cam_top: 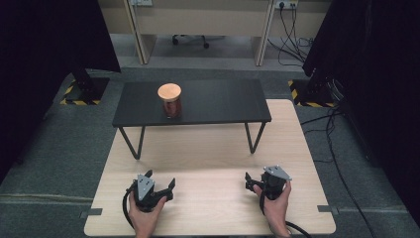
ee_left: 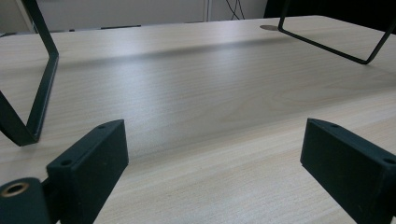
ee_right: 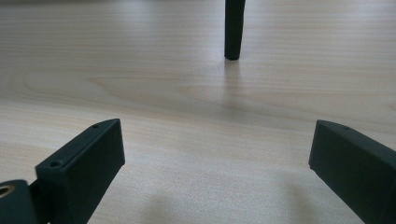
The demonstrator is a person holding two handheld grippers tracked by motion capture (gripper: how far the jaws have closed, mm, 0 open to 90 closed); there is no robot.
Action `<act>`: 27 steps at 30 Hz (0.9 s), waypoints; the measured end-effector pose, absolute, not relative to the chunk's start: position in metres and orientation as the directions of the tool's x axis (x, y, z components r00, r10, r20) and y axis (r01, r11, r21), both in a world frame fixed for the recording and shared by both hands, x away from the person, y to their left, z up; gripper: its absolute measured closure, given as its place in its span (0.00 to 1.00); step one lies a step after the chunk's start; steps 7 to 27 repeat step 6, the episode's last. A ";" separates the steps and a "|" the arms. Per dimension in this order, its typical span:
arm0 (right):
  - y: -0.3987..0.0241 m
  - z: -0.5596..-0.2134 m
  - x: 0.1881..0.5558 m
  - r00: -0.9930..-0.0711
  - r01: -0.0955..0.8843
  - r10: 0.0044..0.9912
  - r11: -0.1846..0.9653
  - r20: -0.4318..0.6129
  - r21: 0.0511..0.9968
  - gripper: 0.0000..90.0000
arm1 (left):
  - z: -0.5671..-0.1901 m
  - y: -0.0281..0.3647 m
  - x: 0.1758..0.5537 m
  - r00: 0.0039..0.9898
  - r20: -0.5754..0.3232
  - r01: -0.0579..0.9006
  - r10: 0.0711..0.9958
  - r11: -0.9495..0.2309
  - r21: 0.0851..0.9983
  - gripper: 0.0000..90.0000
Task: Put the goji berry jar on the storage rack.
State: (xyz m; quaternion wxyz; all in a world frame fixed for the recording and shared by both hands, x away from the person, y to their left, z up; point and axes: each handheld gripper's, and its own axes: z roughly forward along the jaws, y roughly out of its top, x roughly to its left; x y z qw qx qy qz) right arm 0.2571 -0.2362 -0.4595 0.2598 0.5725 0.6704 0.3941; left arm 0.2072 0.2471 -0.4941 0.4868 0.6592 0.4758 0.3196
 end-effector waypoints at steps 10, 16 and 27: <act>-0.237 -0.459 0.257 -0.214 0.563 0.971 0.035 0.105 0.826 0.04 | -0.494 0.248 0.207 0.342 -0.045 0.316 0.939 -0.070 0.946 0.08; -0.237 -0.459 0.257 -0.214 0.563 0.971 0.035 0.105 0.826 0.04 | -0.494 0.248 0.207 0.342 -0.045 0.316 0.939 -0.070 0.946 0.08; -0.237 -0.459 0.257 -0.214 0.563 0.971 0.035 0.105 0.826 0.04 | -0.494 0.248 0.207 0.342 -0.045 0.316 0.939 -0.070 0.946 0.08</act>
